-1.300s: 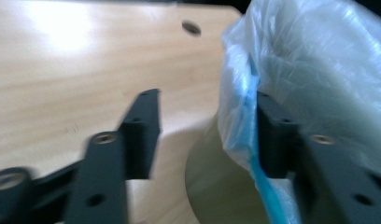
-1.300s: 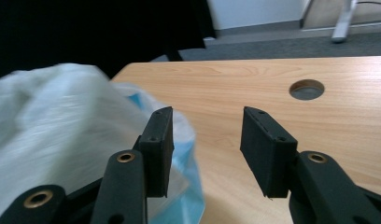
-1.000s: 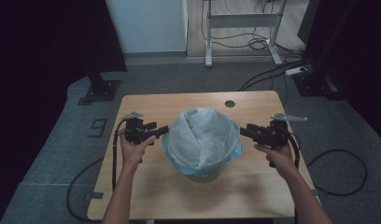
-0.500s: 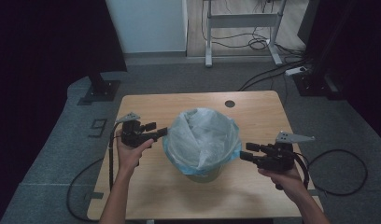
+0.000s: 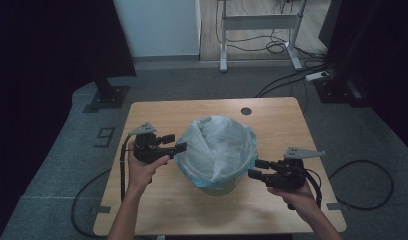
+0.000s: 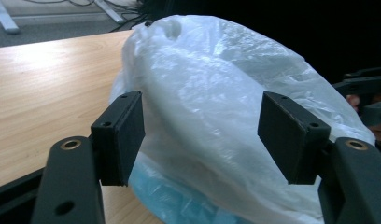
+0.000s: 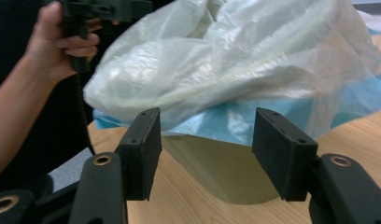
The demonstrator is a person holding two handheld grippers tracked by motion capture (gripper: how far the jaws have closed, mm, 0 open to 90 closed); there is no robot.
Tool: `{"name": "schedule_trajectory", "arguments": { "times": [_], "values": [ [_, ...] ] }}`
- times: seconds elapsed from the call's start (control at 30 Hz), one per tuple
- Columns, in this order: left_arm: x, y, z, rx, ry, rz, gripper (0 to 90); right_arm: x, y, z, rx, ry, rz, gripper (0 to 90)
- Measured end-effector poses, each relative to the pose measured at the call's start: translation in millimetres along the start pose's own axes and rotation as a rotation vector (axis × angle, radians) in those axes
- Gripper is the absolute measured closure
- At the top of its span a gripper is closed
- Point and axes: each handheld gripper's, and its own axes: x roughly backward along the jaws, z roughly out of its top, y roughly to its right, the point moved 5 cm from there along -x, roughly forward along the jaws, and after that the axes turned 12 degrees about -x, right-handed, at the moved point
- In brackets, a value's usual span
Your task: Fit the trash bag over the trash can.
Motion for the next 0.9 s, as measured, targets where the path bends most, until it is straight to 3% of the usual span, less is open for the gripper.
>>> {"name": "schedule_trajectory", "arguments": {
  "times": [0.17, 0.27, 0.47, 0.6, 0.9],
  "values": [
    [-2.5, 2.7, 1.9, -0.008, -0.003, -0.007, 32.1, -4.6, -7.1, -5.9, 0.033, -0.008, 0.017, 39.1],
    [-3.9, 3.1, 1.7, -0.006, -0.004, -0.008, 32.3, -6.9, -12.2, -5.2, 0.028, -0.011, 0.018, 38.7],
    [-4.6, 4.2, 1.5, -0.006, 0.001, -0.01, 32.6, -10.5, -9.9, -6.1, 0.051, -0.027, -0.045, 50.1],
    [-5.5, 4.2, 1.5, -0.004, 0.003, -0.013, 32.9, -13.6, -10.2, -7.0, 0.042, -0.029, -0.043, 52.8],
    [-9.3, 5.2, 0.7, 0.004, 0.009, -0.029, 33.4, -15.6, -13.7, -6.0, 0.078, -0.039, -0.018, 84.6]
  ]
}}
